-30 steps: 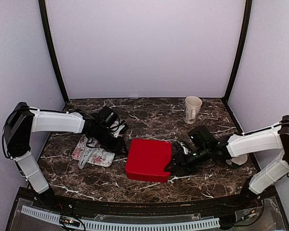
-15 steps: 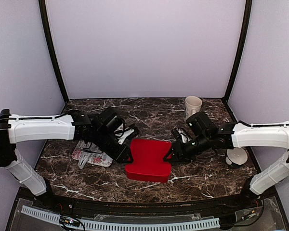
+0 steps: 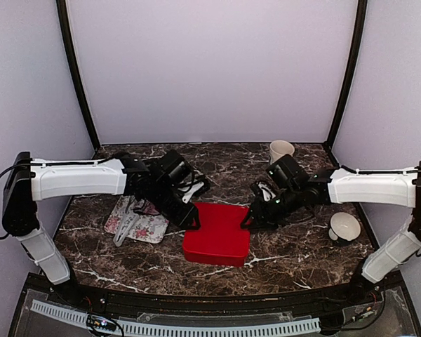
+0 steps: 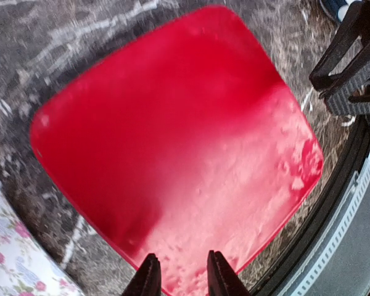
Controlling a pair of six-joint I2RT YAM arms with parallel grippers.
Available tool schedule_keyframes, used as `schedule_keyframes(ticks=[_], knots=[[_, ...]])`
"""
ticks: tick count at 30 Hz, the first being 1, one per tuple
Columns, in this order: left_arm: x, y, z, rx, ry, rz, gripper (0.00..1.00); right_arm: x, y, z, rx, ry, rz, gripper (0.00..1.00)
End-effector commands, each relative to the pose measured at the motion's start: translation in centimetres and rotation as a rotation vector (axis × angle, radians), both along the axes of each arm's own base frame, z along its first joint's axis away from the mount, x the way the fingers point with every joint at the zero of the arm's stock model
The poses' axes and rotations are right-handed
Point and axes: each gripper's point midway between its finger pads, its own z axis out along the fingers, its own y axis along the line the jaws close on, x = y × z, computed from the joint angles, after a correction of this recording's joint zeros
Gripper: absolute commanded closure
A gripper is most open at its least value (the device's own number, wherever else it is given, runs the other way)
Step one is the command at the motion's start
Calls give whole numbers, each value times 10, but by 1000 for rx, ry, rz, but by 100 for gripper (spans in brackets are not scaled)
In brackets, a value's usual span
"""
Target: Pack the chocolate
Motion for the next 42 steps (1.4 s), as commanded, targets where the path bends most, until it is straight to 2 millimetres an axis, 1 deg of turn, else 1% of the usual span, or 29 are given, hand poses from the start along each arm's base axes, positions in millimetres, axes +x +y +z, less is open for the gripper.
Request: schedule_keyframes(ticks=[1, 4, 7, 8, 12, 13, 14, 15, 17, 20, 23, 25, 26, 28, 29, 31, 32, 33, 35, 37, 39, 40, 41, 42], knots=[[44, -2, 16, 3, -85, 50, 73, 40, -4, 11, -51, -94, -35, 70], [69, -10, 15, -11, -108, 77, 73, 52, 1, -2, -75, -91, -38, 70], [85, -8, -2, 20, -91, 107, 73, 59, 4, -25, -112, -67, -41, 71], [87, -7, -10, 38, -80, 109, 73, 60, 5, -32, -127, -59, -38, 72], [82, -3, -35, 78, -40, 103, 72, 65, 5, -45, -160, -54, -38, 73], [80, 0, -40, 88, -30, 104, 73, 67, 5, -47, -173, -56, -33, 73], [78, 2, -43, 95, -23, 105, 73, 70, 7, -44, -176, -67, -28, 74], [77, 3, -40, 92, -25, 110, 73, 75, 9, -37, -175, -82, -25, 74], [79, 5, -28, 76, -49, 120, 72, 81, 10, -25, -183, -115, -20, 74], [87, 5, 3, 24, -98, 143, 70, 91, 8, -4, -218, -165, -18, 74], [92, 9, 32, -34, -116, 167, 62, 97, 7, 21, -221, -213, -18, 70], [96, 16, 50, -71, -123, 196, 52, 102, 7, 39, -216, -252, -21, 67], [99, 21, 58, -88, -126, 212, 43, 104, 6, 49, -212, -272, -25, 64], [104, 33, 77, -125, -143, 247, 29, 109, 2, 71, -192, -316, -40, 58], [107, 39, 89, -148, -158, 261, 17, 111, 0, 82, -181, -339, -54, 53], [112, 54, 110, -176, -185, 294, 6, 115, -7, 106, -144, -381, -78, 43], [116, 64, 120, -187, -198, 318, 4, 119, -12, 110, -140, -388, -93, 38], [120, 74, 130, -205, -204, 342, 3, 119, -20, 128, -113, -418, -113, 34], [127, 98, 148, -250, -210, 403, 1, 122, -33, 146, -92, -455, -144, 28], [131, 120, 160, -283, -209, 474, 1, 125, -52, 158, -86, -485, -179, 22], [133, 144, 164, -295, -191, 550, 1, 124, -69, 167, -80, -506, -210, 13], [132, 156, 164, -294, -179, 584, 1, 122, -79, 170, -76, -517, -226, 9], [131, 168, 164, -292, -177, 621, 1, 119, -89, 178, -60, -536, -247, 5], [129, 180, 161, -285, -169, 656, 1, 117, -97, 178, -53, -540, -265, 2]])
